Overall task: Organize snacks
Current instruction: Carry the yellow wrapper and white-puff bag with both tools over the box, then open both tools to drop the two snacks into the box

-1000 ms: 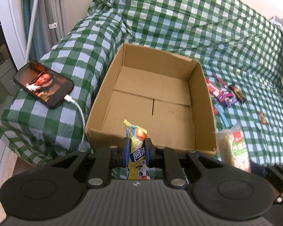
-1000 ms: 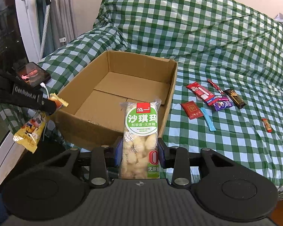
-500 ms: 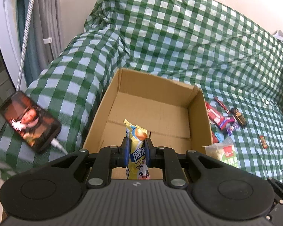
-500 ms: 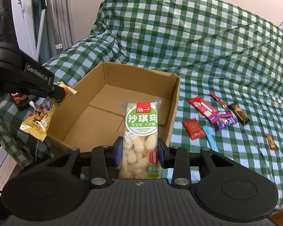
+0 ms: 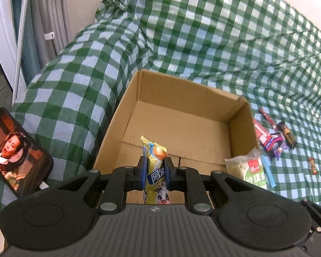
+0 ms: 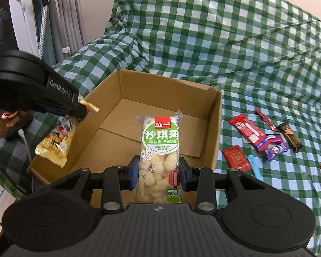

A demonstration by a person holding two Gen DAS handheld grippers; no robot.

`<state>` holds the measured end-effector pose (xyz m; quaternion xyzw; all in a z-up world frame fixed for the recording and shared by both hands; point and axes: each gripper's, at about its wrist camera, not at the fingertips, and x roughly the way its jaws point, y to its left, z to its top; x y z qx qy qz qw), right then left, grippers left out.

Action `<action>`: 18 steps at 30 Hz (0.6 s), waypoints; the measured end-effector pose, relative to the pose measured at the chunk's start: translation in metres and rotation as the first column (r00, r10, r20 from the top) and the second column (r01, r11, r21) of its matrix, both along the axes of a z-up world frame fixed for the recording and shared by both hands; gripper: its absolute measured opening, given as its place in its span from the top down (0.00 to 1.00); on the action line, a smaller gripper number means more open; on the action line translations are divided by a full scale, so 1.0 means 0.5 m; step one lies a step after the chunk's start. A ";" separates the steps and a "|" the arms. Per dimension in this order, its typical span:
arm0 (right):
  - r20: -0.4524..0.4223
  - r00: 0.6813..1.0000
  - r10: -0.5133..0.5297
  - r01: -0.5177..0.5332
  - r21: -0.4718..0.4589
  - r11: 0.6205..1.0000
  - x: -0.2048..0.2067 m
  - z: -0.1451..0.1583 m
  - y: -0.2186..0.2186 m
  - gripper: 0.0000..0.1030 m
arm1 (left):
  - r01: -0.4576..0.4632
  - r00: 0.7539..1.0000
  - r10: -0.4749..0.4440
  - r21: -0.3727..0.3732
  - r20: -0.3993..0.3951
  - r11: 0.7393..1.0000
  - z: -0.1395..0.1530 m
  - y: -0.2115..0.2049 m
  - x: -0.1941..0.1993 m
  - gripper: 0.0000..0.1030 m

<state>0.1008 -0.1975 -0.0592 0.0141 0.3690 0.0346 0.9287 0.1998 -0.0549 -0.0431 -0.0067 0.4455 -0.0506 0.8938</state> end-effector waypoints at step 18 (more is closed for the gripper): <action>-0.054 0.998 -0.032 0.033 0.005 0.999 0.080 -0.067 -0.015 0.62 | 0.010 0.997 -0.006 0.054 -0.074 0.998 -0.086 -0.021 0.067 0.82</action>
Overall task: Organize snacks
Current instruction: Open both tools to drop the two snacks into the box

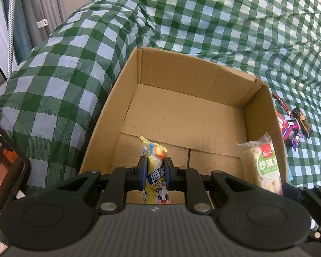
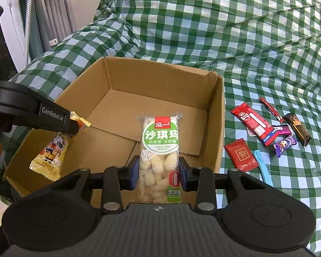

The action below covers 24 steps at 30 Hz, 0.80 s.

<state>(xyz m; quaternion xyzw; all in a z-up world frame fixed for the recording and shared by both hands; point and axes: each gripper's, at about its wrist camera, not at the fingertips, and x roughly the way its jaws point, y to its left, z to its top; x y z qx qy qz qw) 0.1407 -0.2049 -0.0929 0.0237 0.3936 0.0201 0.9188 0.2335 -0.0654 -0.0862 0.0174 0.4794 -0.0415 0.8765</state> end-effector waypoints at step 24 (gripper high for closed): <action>0.014 1.000 -0.007 0.007 0.000 1.000 -0.191 0.078 0.011 0.13 | 0.022 0.996 -0.029 0.076 0.085 0.997 0.075 0.034 -0.242 0.00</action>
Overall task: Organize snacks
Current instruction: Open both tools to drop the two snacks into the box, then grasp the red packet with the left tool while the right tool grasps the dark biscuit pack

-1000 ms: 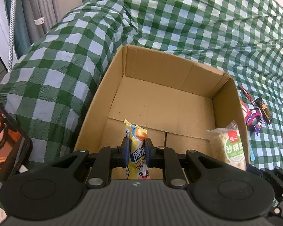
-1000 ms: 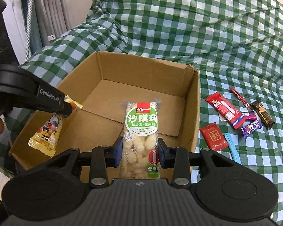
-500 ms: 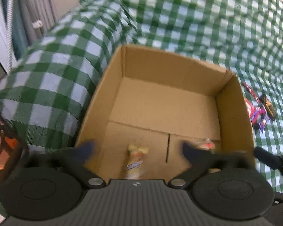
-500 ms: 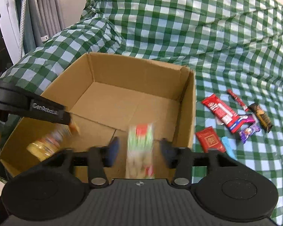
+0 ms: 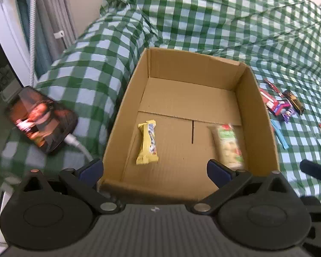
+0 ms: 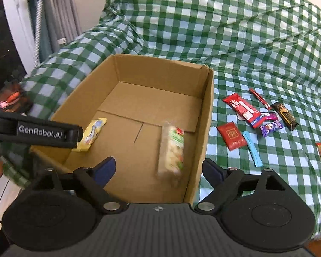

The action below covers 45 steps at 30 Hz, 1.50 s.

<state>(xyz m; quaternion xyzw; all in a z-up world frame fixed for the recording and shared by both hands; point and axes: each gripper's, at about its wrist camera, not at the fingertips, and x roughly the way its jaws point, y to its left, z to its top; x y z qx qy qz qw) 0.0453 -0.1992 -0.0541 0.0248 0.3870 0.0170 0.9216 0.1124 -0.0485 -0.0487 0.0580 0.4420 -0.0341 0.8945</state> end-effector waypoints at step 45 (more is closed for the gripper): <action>0.250 0.968 -0.013 0.020 -0.026 0.999 -0.290 0.103 0.047 0.05 | 0.030 0.968 -0.037 0.032 0.247 0.999 0.130 0.023 -0.305 0.00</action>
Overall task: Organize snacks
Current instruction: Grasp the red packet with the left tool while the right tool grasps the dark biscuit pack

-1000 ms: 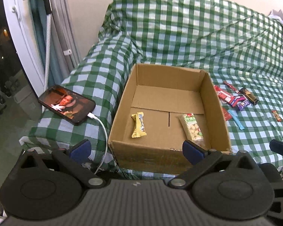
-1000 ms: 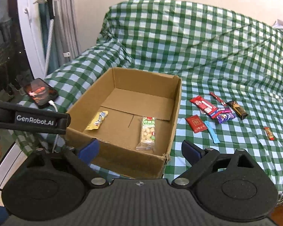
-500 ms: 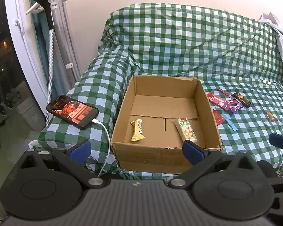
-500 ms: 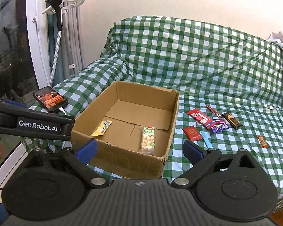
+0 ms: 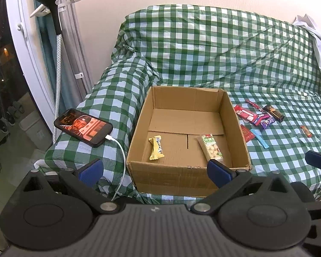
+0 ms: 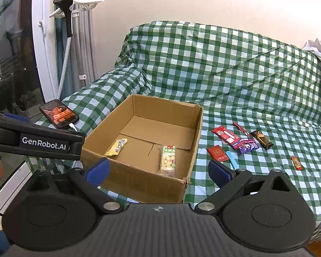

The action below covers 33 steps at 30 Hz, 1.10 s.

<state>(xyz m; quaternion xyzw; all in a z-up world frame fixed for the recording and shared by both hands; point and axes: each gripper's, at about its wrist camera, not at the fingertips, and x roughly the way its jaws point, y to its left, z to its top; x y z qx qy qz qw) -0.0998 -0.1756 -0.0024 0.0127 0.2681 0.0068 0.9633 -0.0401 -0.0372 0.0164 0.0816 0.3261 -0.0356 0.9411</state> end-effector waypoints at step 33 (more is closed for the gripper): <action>-0.057 0.892 -0.449 0.452 0.157 0.878 0.094 -0.113 -0.422 0.04 | 0.108 0.983 -0.101 0.038 -0.154 0.993 -0.001 -0.299 0.246 0.00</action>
